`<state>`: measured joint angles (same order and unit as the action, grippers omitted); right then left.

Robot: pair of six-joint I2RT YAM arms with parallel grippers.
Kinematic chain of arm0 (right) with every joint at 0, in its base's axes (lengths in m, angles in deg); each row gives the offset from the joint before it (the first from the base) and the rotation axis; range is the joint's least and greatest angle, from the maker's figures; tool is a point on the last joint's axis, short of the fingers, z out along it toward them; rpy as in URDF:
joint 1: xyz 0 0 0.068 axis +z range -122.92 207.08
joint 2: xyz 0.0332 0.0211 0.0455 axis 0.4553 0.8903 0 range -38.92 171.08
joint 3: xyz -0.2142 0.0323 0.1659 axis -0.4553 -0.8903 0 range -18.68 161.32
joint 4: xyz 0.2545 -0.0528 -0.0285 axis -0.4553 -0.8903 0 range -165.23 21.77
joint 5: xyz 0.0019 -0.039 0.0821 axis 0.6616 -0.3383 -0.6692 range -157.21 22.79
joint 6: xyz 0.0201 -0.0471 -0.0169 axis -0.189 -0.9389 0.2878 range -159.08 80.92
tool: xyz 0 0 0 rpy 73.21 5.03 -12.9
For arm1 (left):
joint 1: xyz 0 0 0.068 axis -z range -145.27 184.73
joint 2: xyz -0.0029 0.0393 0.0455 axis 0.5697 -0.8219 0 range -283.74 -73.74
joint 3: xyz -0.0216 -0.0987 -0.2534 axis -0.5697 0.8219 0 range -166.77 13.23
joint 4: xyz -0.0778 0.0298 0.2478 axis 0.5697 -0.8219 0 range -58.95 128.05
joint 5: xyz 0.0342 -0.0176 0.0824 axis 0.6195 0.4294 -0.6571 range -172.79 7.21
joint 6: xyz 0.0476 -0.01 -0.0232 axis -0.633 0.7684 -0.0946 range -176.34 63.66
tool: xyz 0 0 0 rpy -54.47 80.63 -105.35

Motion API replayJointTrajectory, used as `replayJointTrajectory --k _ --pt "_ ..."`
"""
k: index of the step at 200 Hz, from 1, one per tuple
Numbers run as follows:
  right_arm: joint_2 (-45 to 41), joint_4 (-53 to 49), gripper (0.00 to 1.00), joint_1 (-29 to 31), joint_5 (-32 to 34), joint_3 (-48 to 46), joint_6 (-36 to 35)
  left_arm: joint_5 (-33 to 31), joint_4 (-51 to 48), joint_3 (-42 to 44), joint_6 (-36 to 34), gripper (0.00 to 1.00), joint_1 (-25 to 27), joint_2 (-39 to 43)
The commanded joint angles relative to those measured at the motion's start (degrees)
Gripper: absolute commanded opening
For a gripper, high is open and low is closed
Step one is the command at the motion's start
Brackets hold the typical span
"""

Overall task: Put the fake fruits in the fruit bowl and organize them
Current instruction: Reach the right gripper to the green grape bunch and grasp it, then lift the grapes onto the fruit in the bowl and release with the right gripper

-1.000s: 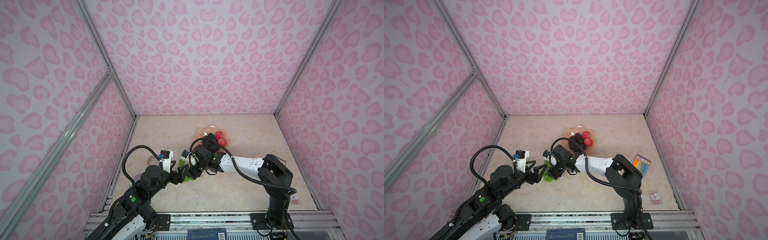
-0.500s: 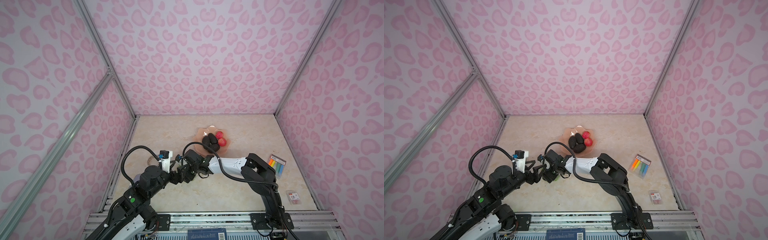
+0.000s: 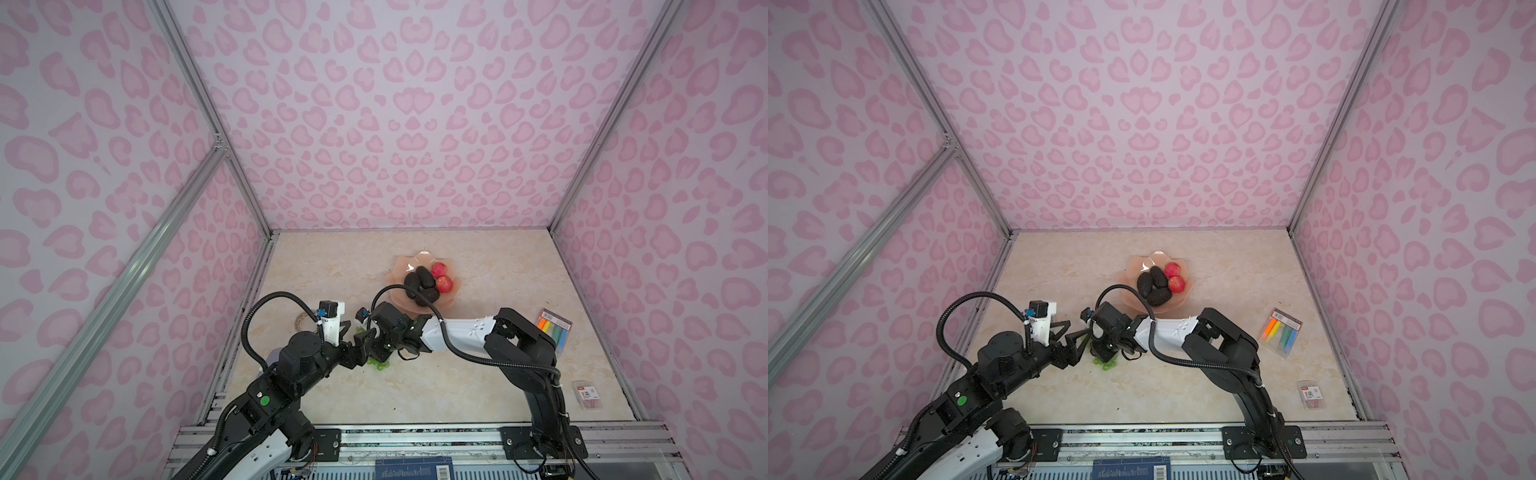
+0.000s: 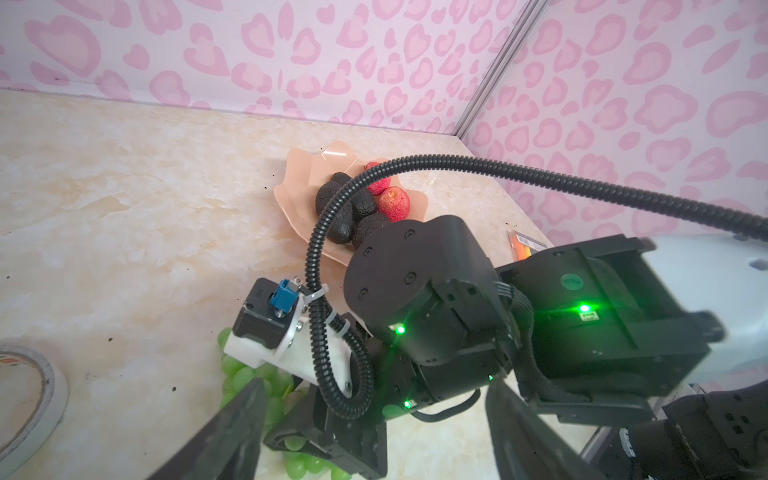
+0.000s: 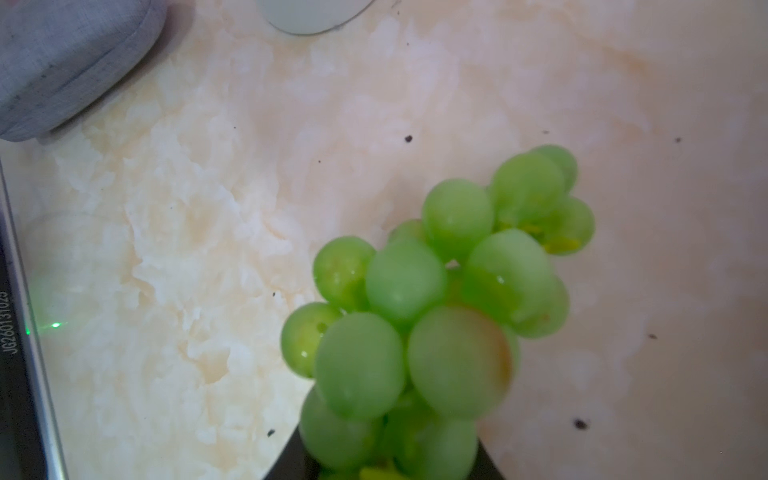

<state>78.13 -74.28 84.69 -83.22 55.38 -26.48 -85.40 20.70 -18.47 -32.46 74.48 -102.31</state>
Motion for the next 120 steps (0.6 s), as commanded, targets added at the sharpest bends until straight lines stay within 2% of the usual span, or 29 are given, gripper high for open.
replayJointTrajectory --k 1,62,94,120 --pt "-1.52 2.59 0.28 -0.29 3.05 -1.99 4.95 -0.19 1.00 0.02 -0.24 0.83 -0.03 0.10" --pt "-10.97 0.81 0.25 -2.71 6.96 -2.31 4.94 -0.18 1.11 0.11 -0.24 0.83 -0.02 0.54" --pt "-15.97 -2.40 0.25 -8.78 6.74 -0.79 2.49 -0.11 1.43 0.26 -0.24 0.83 -0.02 0.71" --pt "-15.84 -6.13 0.26 -13.82 7.31 3.08 -0.28 0.08 1.52 0.23 -0.32 0.84 -0.02 0.67"
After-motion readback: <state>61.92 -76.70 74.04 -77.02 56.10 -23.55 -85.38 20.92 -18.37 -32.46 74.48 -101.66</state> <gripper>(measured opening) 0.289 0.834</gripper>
